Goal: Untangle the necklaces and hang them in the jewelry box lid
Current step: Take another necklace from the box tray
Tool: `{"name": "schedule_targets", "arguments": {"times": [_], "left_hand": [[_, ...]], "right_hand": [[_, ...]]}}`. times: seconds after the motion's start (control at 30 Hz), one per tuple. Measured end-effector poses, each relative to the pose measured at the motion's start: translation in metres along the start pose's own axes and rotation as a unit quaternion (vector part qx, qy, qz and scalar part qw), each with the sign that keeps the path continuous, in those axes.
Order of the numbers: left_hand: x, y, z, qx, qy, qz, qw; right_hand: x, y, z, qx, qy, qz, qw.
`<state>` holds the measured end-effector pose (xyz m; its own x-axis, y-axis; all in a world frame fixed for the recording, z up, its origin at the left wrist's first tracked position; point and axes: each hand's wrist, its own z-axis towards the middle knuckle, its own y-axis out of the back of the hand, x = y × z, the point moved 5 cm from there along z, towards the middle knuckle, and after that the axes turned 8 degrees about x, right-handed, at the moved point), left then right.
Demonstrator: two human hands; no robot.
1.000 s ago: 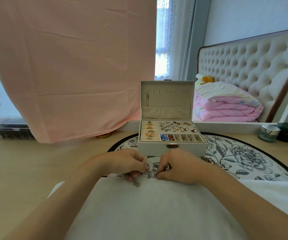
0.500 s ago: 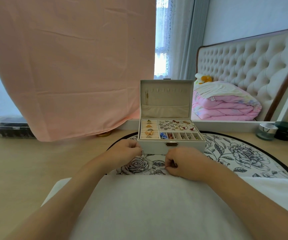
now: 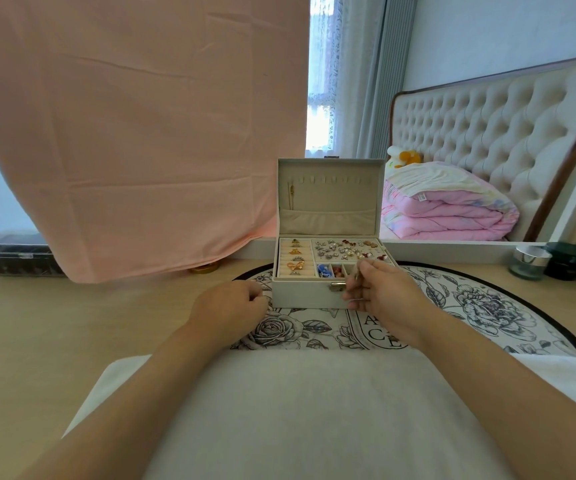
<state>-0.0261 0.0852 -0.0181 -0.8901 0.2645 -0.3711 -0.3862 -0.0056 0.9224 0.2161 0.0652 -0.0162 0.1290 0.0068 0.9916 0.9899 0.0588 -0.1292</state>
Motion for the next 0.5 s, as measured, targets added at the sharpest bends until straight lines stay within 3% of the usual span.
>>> {"name": "schedule_targets", "arguments": {"times": [0.2,0.33,0.5], "left_hand": [[-0.002,-0.001,-0.002,0.015,-0.013,0.186,0.982],[-0.005,-0.004,-0.001,0.039,-0.012,0.251,0.967],[-0.011,-0.003,-0.001,0.054,-0.006,0.322,0.945]], "right_hand": [[0.017,0.008,-0.002,-0.029,0.059,0.022,0.998],[0.03,0.013,-0.003,-0.061,0.11,0.045,0.991],[0.032,0.016,-0.002,-0.062,0.119,-0.032,0.99]]}}
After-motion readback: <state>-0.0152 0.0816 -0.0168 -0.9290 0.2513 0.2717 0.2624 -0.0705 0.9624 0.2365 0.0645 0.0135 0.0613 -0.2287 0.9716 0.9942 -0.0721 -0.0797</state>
